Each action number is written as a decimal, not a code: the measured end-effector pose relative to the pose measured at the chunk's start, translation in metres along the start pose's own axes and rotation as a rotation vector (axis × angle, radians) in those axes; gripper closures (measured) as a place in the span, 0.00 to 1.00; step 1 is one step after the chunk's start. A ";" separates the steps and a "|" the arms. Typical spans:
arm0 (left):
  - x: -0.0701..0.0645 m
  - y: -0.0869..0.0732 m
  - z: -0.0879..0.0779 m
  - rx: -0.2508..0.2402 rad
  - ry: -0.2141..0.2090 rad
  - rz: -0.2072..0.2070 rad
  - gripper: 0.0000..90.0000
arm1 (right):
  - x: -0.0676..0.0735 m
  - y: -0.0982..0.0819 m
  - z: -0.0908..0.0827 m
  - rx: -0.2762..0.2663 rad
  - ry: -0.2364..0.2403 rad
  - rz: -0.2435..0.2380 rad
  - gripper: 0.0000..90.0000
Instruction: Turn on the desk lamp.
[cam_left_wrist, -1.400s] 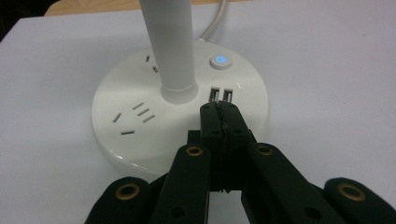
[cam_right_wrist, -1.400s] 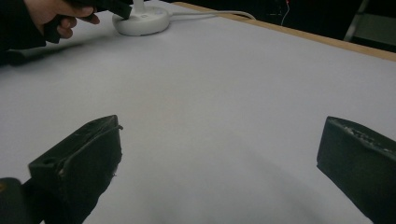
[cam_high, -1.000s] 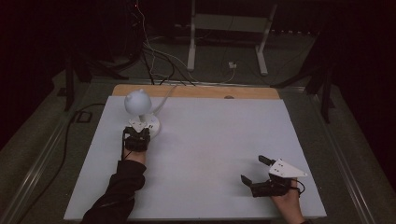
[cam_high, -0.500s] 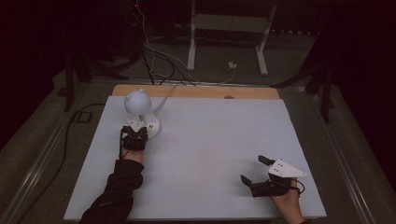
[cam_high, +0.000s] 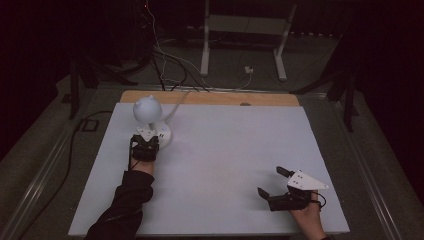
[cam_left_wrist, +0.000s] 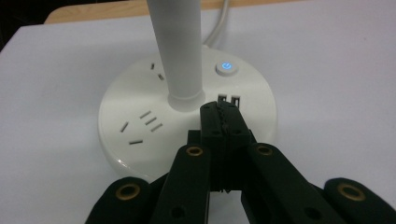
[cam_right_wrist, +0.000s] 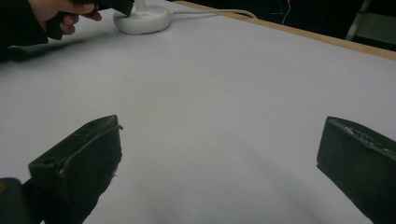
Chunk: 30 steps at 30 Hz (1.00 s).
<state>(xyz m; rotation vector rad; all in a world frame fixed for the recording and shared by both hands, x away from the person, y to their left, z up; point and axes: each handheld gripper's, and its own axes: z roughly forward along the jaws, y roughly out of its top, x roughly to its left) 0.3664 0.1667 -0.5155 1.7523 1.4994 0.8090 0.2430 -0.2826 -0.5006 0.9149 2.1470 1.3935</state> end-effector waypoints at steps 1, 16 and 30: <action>0.000 0.000 0.000 0.003 -0.001 0.002 1.00 | 0.000 0.000 0.000 0.001 0.000 -0.001 0.00; 0.004 0.003 -0.005 -0.043 0.018 0.003 1.00 | 0.000 0.001 -0.001 -0.008 0.001 -0.004 0.00; -0.008 0.014 -0.025 -0.037 -0.066 -0.022 0.73 | 0.000 0.000 -0.001 -0.006 0.001 0.000 0.00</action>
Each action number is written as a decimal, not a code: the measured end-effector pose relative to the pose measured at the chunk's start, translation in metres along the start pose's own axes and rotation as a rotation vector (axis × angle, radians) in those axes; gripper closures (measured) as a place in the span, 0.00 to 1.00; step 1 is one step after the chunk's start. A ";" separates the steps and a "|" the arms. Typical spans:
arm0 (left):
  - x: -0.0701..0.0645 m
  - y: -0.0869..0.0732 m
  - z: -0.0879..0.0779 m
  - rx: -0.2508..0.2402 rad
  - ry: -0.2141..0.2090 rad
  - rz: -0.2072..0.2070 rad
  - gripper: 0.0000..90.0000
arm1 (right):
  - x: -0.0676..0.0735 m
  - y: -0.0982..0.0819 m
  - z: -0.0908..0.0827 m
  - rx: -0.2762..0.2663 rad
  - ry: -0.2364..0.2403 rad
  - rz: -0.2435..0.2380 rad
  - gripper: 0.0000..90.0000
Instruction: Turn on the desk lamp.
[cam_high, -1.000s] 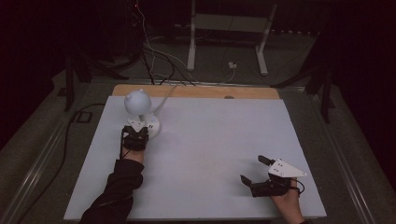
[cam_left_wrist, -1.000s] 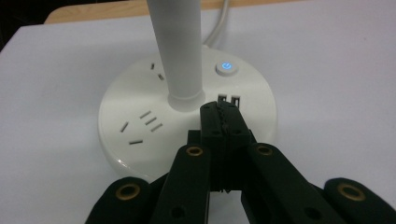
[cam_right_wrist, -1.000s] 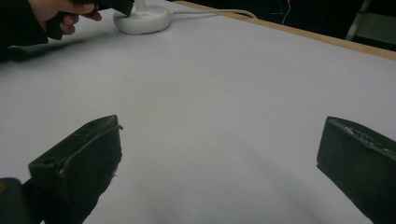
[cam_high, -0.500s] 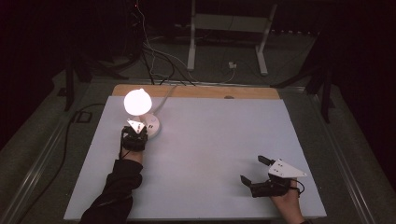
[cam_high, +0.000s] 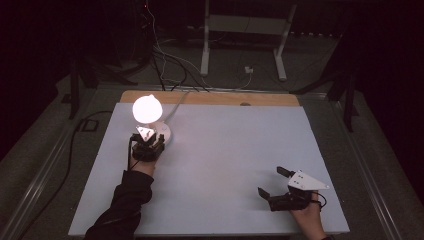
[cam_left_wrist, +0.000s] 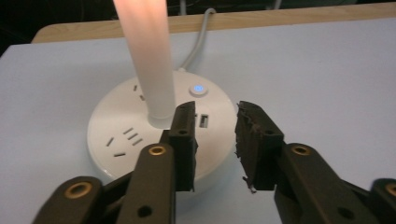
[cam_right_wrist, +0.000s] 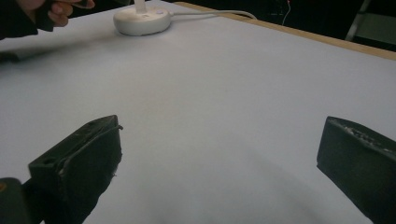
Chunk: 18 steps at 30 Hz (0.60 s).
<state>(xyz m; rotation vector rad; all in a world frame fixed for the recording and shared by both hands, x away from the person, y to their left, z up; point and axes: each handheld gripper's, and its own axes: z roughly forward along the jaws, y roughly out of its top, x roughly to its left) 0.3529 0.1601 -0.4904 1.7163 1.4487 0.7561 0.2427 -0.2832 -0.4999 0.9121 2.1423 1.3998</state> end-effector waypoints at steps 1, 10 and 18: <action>0.000 0.001 -0.001 0.000 -0.003 -0.003 0.68 | 0.000 0.000 0.000 -0.001 0.001 -0.001 0.00; -0.001 0.002 -0.008 0.033 -0.039 -0.003 0.33 | 0.000 0.000 0.000 0.002 -0.002 0.002 0.00; -0.003 0.004 -0.013 0.047 -0.115 0.005 0.13 | 0.000 0.000 0.000 -0.003 -0.002 0.000 0.00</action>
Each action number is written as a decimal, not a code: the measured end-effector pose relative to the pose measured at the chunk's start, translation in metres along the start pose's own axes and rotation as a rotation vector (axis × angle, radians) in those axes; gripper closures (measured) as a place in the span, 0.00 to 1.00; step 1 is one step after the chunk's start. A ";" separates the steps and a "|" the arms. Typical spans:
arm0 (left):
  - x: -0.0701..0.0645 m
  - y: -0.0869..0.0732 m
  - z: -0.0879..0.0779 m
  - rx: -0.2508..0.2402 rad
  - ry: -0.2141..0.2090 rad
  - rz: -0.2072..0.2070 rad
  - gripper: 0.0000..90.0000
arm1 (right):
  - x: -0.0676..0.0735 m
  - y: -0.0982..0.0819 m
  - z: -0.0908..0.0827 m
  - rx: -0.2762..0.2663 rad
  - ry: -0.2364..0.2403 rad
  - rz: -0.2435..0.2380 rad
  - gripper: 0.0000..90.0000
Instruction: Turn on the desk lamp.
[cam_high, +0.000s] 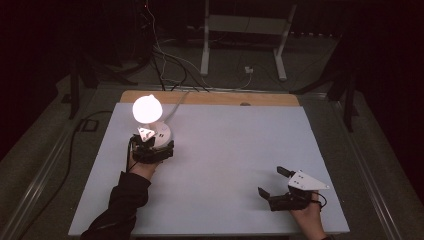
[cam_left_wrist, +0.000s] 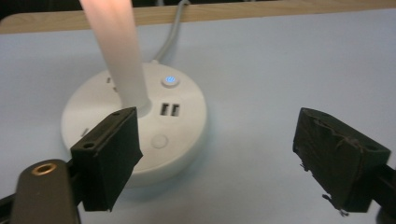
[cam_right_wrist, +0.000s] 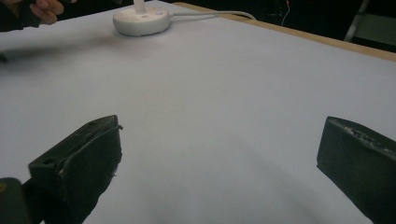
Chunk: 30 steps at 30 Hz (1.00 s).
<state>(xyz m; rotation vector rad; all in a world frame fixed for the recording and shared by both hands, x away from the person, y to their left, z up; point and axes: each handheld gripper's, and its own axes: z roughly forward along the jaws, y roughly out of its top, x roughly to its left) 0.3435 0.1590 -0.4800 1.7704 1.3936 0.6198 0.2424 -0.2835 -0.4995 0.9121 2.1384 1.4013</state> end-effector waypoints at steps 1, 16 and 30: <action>0.000 0.000 -0.002 0.000 -0.022 -0.001 0.09 | 0.000 0.000 0.000 -0.001 -0.001 0.000 0.00; 0.006 -0.002 -0.019 0.015 -0.142 0.019 0.00 | 0.001 0.001 0.002 0.004 0.006 -0.002 0.00; 0.010 -0.025 -0.048 0.058 -0.210 0.101 0.01 | 0.001 0.000 0.004 0.008 0.008 0.002 0.00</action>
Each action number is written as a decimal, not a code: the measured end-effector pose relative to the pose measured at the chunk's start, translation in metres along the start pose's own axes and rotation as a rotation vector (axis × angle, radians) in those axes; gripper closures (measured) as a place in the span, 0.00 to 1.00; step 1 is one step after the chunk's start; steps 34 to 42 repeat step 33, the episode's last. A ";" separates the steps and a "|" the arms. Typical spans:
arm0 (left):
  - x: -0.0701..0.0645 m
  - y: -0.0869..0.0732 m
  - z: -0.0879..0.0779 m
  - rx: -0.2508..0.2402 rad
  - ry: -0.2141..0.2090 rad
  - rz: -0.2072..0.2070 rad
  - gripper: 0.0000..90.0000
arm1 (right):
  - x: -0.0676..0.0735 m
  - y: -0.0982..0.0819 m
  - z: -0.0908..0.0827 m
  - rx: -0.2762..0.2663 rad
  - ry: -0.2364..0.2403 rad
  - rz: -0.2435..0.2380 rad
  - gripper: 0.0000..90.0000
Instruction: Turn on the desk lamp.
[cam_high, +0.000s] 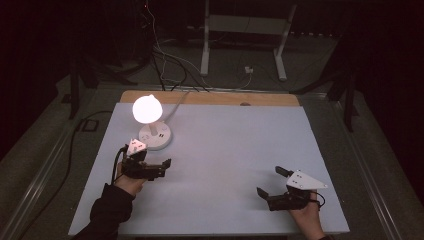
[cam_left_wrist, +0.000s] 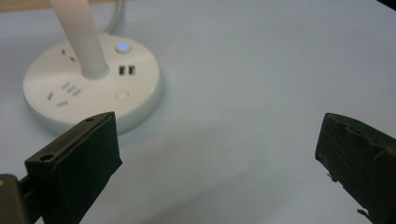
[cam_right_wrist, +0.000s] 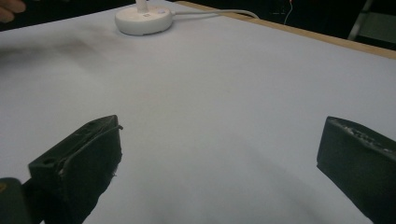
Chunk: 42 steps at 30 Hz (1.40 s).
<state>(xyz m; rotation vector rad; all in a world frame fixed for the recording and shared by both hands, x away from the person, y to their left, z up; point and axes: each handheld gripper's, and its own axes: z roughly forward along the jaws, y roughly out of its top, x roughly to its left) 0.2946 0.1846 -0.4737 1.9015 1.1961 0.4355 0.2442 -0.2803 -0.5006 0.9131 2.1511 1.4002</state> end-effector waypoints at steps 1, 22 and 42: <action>-0.001 -0.003 -0.002 0.004 -0.005 0.006 0.01 | 0.000 0.000 0.000 0.001 0.000 -0.001 0.00; 0.005 -0.052 -0.019 0.082 -0.089 0.047 0.01 | 0.001 0.000 0.000 0.006 -0.003 -0.004 0.00; 0.007 -0.060 -0.011 0.134 -0.068 0.079 0.01 | 0.001 0.000 0.000 0.007 0.001 -0.005 0.00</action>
